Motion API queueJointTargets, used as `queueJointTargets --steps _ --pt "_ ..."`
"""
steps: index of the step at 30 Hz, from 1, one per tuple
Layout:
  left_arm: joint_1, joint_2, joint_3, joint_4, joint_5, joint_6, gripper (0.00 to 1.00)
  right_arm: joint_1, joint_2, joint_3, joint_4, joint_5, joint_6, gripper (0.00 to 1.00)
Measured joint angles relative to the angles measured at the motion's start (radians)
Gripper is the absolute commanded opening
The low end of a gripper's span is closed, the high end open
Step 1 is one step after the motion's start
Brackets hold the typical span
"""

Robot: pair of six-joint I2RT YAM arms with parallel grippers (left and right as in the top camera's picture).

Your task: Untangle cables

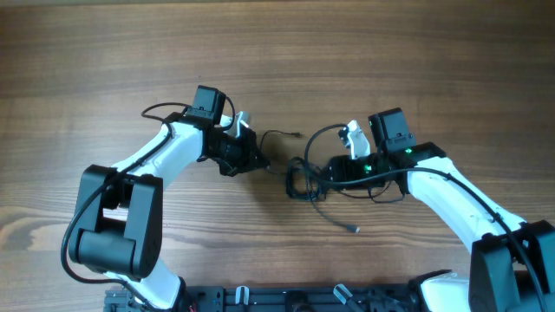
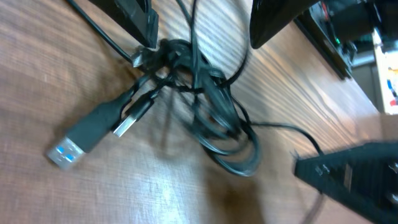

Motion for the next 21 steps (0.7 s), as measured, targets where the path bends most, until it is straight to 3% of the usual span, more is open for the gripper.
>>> queueJointTargets --steps 5,8,11,14,17,21 --pt "0.000 0.000 0.000 -0.001 -0.008 0.000 0.04 -0.001 0.000 0.000 -0.051 -0.099 -0.044 0.59" --pt "0.000 0.000 0.000 -0.021 -0.008 0.000 0.04 -0.001 0.000 0.000 -0.113 -0.005 -0.076 0.58" --pt "0.000 0.000 0.000 -0.112 -0.011 -0.005 0.06 -0.001 0.000 0.000 -0.120 0.027 -0.087 0.41" --pt "0.000 -0.001 -0.002 -0.068 0.012 -0.018 0.42 -0.001 0.000 0.000 -0.079 0.077 -0.061 0.42" --pt "0.000 -0.002 -0.004 0.094 0.114 -0.023 0.46 -0.001 0.000 0.000 -0.092 0.111 -0.046 0.47" --pt "-0.038 -0.003 -0.003 0.107 0.139 -0.024 0.46 0.084 0.000 0.000 -0.075 0.170 -0.045 0.53"
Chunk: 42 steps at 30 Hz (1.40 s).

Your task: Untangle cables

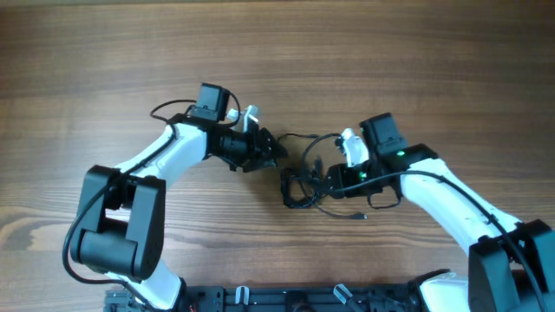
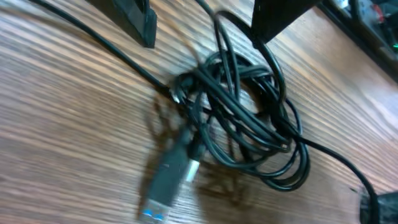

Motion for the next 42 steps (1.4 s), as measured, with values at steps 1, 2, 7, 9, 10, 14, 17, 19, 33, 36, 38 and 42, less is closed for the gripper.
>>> queueJointTargets --steps 1,2,7,9,10,14,17,19,33,36,38,42 --pt "-0.026 0.000 0.000 -0.001 -0.017 0.000 0.45 0.028 0.000 0.000 0.016 0.033 0.000 0.46" --pt "-0.058 0.000 0.000 -0.002 -0.039 0.000 0.44 0.059 0.000 0.000 0.035 0.071 0.016 0.44" --pt "-0.167 0.000 0.000 -0.032 -0.223 -0.013 0.38 0.104 0.000 0.000 0.121 0.202 0.121 0.42" --pt "-0.171 0.000 0.000 -0.034 -0.305 -0.022 0.42 0.104 0.000 0.000 0.122 0.218 0.128 0.40" --pt "-0.171 0.000 0.000 -0.031 -0.338 -0.025 0.42 0.104 0.000 0.000 0.122 0.221 0.128 0.38" --pt "-0.174 0.000 0.000 -0.029 -0.409 -0.029 0.41 0.104 0.000 0.000 0.129 0.220 0.123 0.37" --pt "-0.175 0.000 0.000 -0.030 -0.424 -0.029 0.41 0.104 0.000 0.000 0.129 0.219 0.119 0.37" --pt "-0.177 0.000 0.000 -0.020 -0.425 -0.029 0.41 0.104 0.000 0.000 0.129 0.219 0.119 0.37" --pt "-0.250 0.000 0.000 0.010 -0.457 -0.033 0.04 0.104 0.090 0.000 0.128 0.160 0.124 0.36" --pt "-0.250 0.000 0.000 0.010 -0.461 -0.033 0.04 0.104 0.090 0.000 0.124 0.160 0.124 0.29" --pt "-0.251 0.000 0.000 0.010 -0.461 -0.033 0.04 0.104 0.090 0.000 0.116 0.166 0.128 0.27" --pt "-0.242 -0.008 0.000 0.010 -0.460 -0.034 0.04 0.104 0.090 0.000 0.102 0.183 0.140 0.23"
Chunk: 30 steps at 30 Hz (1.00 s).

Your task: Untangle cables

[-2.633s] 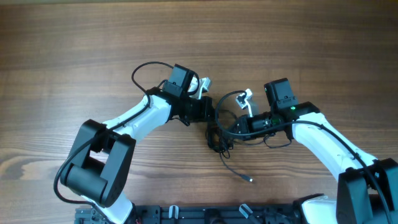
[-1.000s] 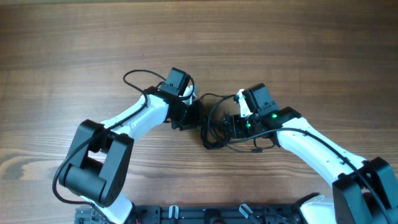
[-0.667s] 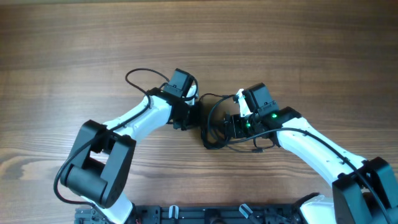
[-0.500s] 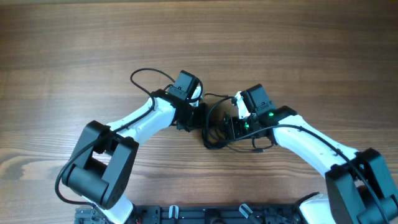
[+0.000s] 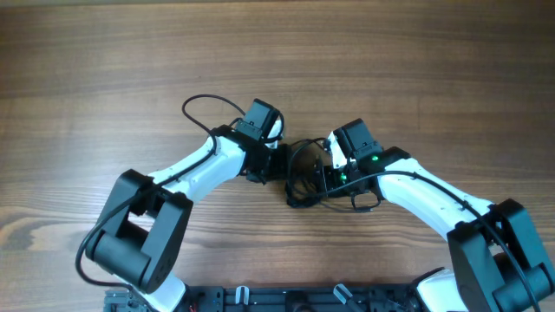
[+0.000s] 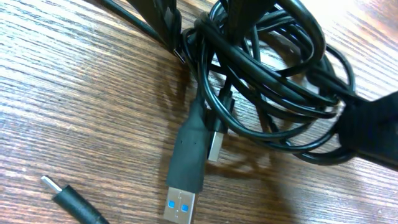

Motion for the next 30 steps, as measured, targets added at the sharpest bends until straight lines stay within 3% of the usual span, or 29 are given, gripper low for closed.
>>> queueJointTargets --steps 7,8,11,14,21,24,30 --pt "0.114 -0.141 0.000 -0.003 0.095 -0.066 0.04 0.003 0.002 0.000 -0.042 0.059 0.060 0.18" --pt "0.115 -0.142 0.000 -0.003 0.119 -0.074 0.04 0.003 0.004 0.000 -0.045 0.065 0.076 0.22" --pt "0.115 -0.143 0.000 -0.005 0.149 -0.089 0.04 0.003 0.006 0.000 -0.037 0.069 0.100 0.51" --pt "0.121 -0.143 0.000 -0.031 0.153 -0.079 0.04 0.003 0.011 0.007 -0.023 0.042 0.072 0.63" --pt "0.129 -0.150 0.000 -0.079 0.162 0.109 0.04 0.003 -0.001 0.187 -0.042 -0.106 -0.040 0.60" --pt "0.159 -0.219 0.000 -0.060 0.251 0.199 0.04 0.003 -0.008 0.196 -0.043 -0.129 -0.076 0.59" --pt "0.204 -0.290 0.000 -0.021 0.472 0.227 0.04 0.003 -0.008 0.196 -0.016 -0.298 -0.177 0.57"
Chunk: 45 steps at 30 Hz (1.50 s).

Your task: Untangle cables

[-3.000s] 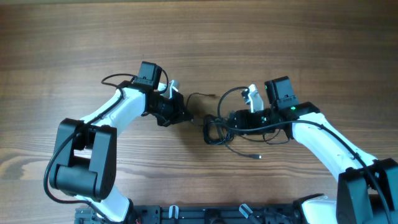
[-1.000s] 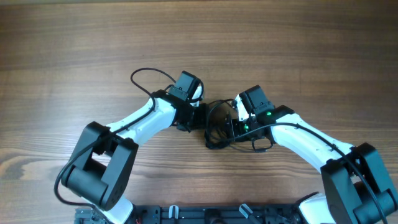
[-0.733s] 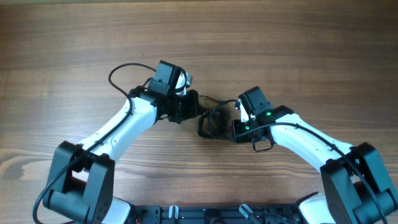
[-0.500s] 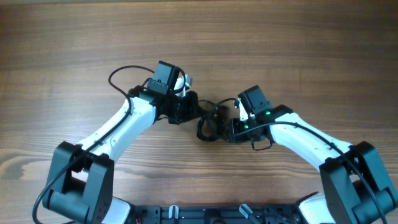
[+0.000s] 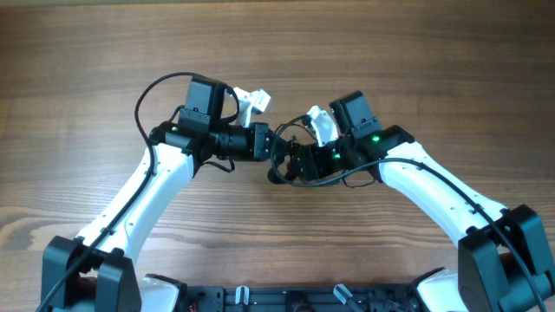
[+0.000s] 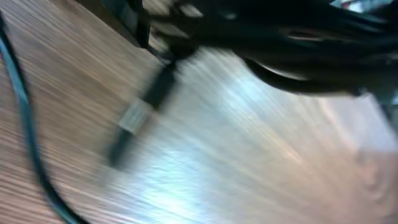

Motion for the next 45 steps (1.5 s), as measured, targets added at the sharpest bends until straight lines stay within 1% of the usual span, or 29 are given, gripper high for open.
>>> queueJointTargets --steps 1,2,3,4,5,6,12,14,15,17,18,19,21,22,25,27,28,30,32,34,36,37,38,43,45 --pt "0.000 0.000 0.000 0.000 0.019 0.000 0.04 0.000 0.000 0.000 0.013 -0.034 -0.010 0.56" --pt "0.004 0.000 0.000 0.000 0.049 0.000 0.04 0.000 0.000 0.000 0.034 -0.068 -0.024 0.44" --pt "0.010 0.000 0.000 -0.008 0.066 0.000 0.04 0.000 0.000 0.000 0.045 -0.082 -0.027 0.40" --pt "0.014 0.000 0.000 -0.014 0.071 0.001 0.04 0.000 0.000 -0.001 0.060 -0.087 -0.033 0.34" --pt "0.031 -0.001 0.000 -0.031 0.083 0.003 0.04 0.000 0.000 -0.001 0.078 -0.092 -0.035 0.08" --pt "0.049 -0.001 0.000 -0.035 0.090 0.006 0.04 0.000 0.000 -0.001 0.089 -0.094 -0.035 0.04" --pt "0.185 -0.001 0.000 -0.042 0.094 0.019 0.04 0.001 0.000 -0.001 0.098 -0.167 -0.034 0.04" --pt "0.204 -0.001 0.000 -0.043 0.080 0.019 0.04 0.001 0.000 -0.001 0.095 -0.177 -0.025 0.04" --pt "0.205 -0.001 0.000 -0.043 0.059 0.019 0.07 0.001 0.000 -0.001 0.088 -0.179 -0.016 0.04" --pt "0.205 -0.001 0.000 -0.043 0.027 0.015 0.08 0.001 0.000 -0.001 0.075 -0.184 -0.008 0.04" --pt "0.205 -0.001 0.000 -0.042 0.010 0.014 0.11 0.001 0.000 -0.001 0.066 -0.189 -0.004 0.04" --pt "0.205 -0.001 0.000 -0.041 0.005 0.014 0.17 0.001 0.000 -0.001 0.065 -0.192 -0.003 0.04" --pt "0.203 -0.001 0.000 -0.042 -0.006 0.014 0.41 0.001 0.000 -0.001 0.064 -0.216 -0.001 0.04" --pt "0.201 -0.001 0.000 -0.040 -0.010 0.011 0.45 0.001 0.000 -0.001 0.064 -0.228 -0.001 0.05" --pt "0.178 -0.001 0.000 -0.040 -0.017 0.011 0.46 0.001 0.000 -0.001 0.065 -0.256 -0.001 0.04" --pt "0.159 -0.001 0.000 -0.035 -0.017 0.011 0.45 0.001 0.000 -0.001 0.065 -0.259 -0.001 0.04" --pt "0.153 -0.001 0.000 -0.034 -0.017 0.011 0.41 0.001 0.000 -0.001 0.065 -0.262 -0.001 0.04" --pt "0.150 0.000 0.000 -0.034 -0.017 0.012 0.36 0.003 0.000 -0.001 0.065 -0.267 -0.002 0.04" --pt "0.147 0.008 0.000 -0.034 -0.017 0.014 0.34 0.015 0.000 -0.001 0.065 -0.268 -0.005 0.05" --pt "0.145 0.030 0.000 -0.032 -0.017 0.014 0.27 0.028 0.000 -0.001 0.065 -0.269 -0.016 0.04" --pt "0.142 0.045 0.000 -0.016 -0.024 0.014 0.12 0.032 0.000 -0.001 0.065 -0.269 -0.020 0.04" --pt "0.138 0.048 0.000 -0.011 -0.032 0.012 0.07 0.032 0.000 -0.001 0.065 -0.269 -0.020 0.04" --pt "0.132 0.048 0.000 -0.011 -0.043 0.013 0.04 0.032 0.000 -0.001 0.064 -0.269 -0.020 0.05" --pt "0.113 0.048 0.000 -0.016 -0.077 0.014 0.04 0.032 0.000 -0.001 0.049 -0.242 -0.020 0.04" --pt "0.112 0.048 0.000 -0.039 -0.080 0.014 0.07 0.032 0.000 -0.001 0.039 -0.222 -0.021 0.04"
